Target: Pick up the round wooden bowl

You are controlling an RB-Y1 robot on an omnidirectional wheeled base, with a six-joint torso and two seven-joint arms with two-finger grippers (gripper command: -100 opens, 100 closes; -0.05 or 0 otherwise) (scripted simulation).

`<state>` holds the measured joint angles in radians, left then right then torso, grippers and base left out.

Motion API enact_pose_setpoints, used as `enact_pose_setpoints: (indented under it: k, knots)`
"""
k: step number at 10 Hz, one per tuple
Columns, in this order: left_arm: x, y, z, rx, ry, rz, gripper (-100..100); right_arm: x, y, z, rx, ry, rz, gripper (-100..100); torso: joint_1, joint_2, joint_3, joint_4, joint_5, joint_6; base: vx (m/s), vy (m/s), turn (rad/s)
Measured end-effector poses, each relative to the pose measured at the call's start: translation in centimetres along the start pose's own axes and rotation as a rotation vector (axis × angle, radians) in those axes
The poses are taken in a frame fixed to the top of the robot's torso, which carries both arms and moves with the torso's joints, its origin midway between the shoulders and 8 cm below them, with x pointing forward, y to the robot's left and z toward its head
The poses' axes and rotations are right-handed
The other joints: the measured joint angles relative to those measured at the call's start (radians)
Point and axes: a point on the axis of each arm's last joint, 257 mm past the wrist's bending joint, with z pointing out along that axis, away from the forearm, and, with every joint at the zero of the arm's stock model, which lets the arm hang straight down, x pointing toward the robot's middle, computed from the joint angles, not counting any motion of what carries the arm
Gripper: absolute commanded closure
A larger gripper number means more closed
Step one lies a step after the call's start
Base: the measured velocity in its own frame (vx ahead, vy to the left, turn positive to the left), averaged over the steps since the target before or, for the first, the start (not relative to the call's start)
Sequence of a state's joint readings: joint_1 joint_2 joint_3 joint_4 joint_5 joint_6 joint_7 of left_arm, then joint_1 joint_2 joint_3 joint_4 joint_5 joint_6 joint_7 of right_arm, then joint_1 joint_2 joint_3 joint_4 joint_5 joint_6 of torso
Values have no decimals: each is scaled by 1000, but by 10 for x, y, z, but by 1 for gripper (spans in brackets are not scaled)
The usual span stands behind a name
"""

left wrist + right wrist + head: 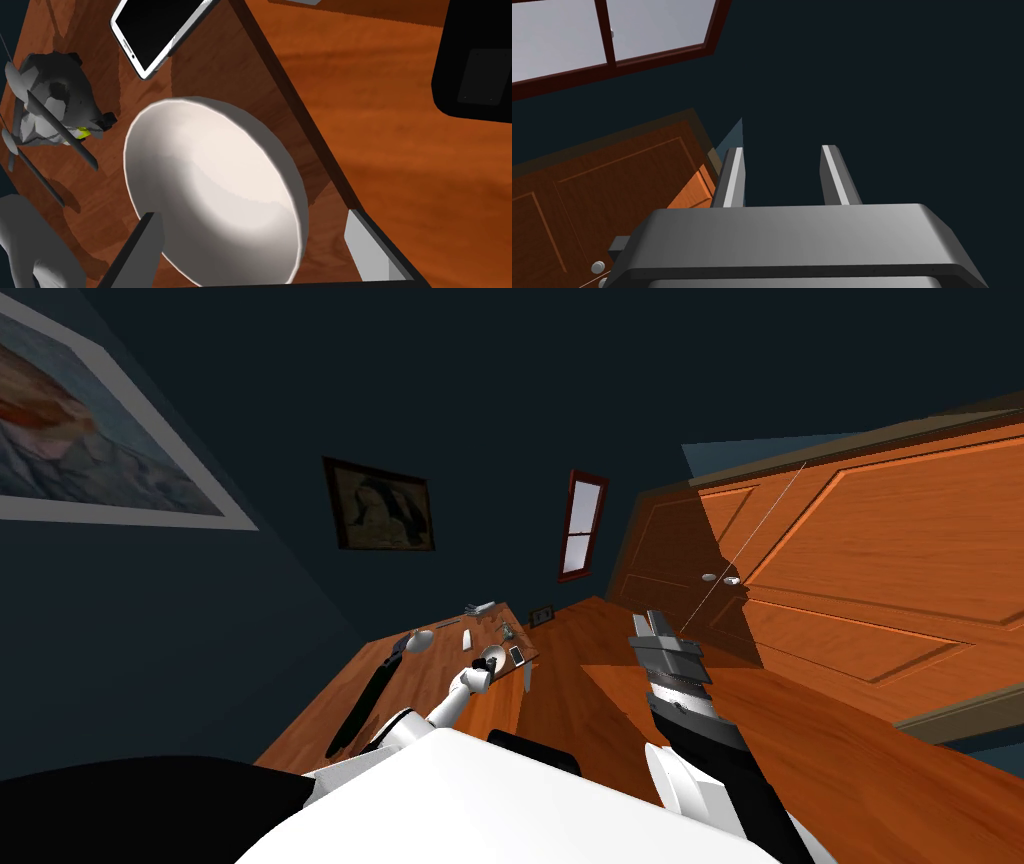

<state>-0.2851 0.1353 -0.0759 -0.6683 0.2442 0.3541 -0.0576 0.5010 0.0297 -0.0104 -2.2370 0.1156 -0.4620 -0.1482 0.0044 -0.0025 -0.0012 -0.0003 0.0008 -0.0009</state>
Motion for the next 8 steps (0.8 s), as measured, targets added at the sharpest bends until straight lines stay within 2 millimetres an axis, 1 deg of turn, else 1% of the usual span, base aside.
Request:
enact_pose_setpoints:
  k: [3,5,6,7,8]
  knots:
    - [-2,30,2,-100,-3,-13,-100,0,0,0,0,0,0,0,2,-1,-1,0,0,0,46,89,-117]
    - [-2,48,2,-156,-5,-21,-100,0,0,0,0,0,0,0,0,-1,-1,0,0,0,56,64,-44]
    - [-4,62,2,-185,-8,-25,-100,0,0,0,0,0,0,0,0,-3,-2,-1,0,0,39,40,-19]
    - [-4,64,2,-189,-8,-25,0,0,0,0,0,0,0,0,-2,-1,-1,0,0,0,6,7,3]
    - [-4,64,2,-188,-8,-25,-100,0,0,0,0,0,0,0,-4,0,0,0,-1,0,49,15,-28]
